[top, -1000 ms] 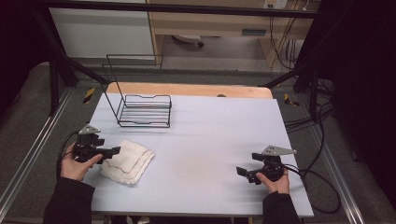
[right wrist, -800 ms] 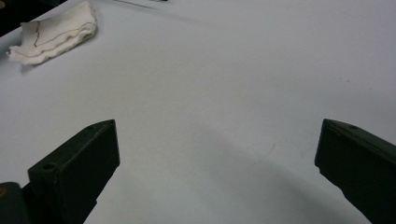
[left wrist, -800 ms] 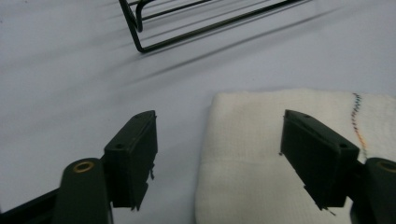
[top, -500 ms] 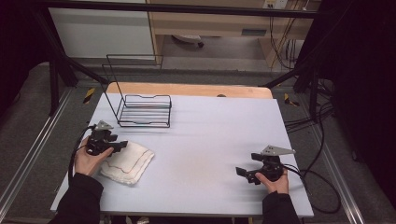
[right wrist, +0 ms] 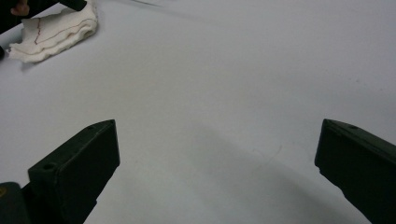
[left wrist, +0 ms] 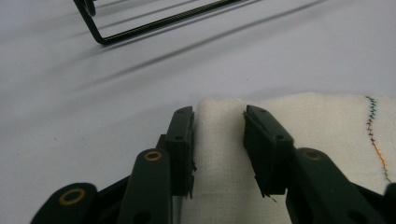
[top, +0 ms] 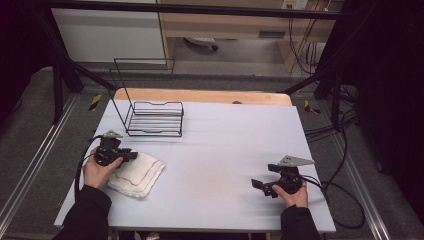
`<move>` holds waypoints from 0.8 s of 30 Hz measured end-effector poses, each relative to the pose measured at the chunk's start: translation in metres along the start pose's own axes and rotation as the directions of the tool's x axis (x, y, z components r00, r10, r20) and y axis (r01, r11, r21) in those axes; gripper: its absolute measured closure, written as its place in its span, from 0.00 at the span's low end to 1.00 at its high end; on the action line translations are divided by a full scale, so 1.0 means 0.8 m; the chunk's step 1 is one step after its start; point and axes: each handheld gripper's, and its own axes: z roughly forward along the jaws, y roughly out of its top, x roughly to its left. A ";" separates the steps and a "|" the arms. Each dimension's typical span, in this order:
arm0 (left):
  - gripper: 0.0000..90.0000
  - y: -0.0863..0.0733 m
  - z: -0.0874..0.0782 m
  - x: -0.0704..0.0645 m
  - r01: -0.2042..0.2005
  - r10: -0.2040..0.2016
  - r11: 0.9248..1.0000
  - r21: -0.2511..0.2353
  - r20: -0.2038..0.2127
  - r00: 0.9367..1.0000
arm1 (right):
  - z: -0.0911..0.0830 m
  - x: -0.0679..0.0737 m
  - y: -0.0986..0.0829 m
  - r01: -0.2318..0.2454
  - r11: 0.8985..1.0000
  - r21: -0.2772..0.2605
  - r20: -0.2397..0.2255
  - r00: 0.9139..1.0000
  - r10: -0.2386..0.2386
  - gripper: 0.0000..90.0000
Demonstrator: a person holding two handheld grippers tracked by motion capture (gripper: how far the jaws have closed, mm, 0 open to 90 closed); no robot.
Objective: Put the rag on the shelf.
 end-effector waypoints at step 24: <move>0.91 0.001 -0.001 -0.011 -0.053 0.053 0.999 0.004 -0.036 0.998 | 0.078 0.073 0.055 0.065 0.997 0.040 0.017 0.998 -0.065 0.01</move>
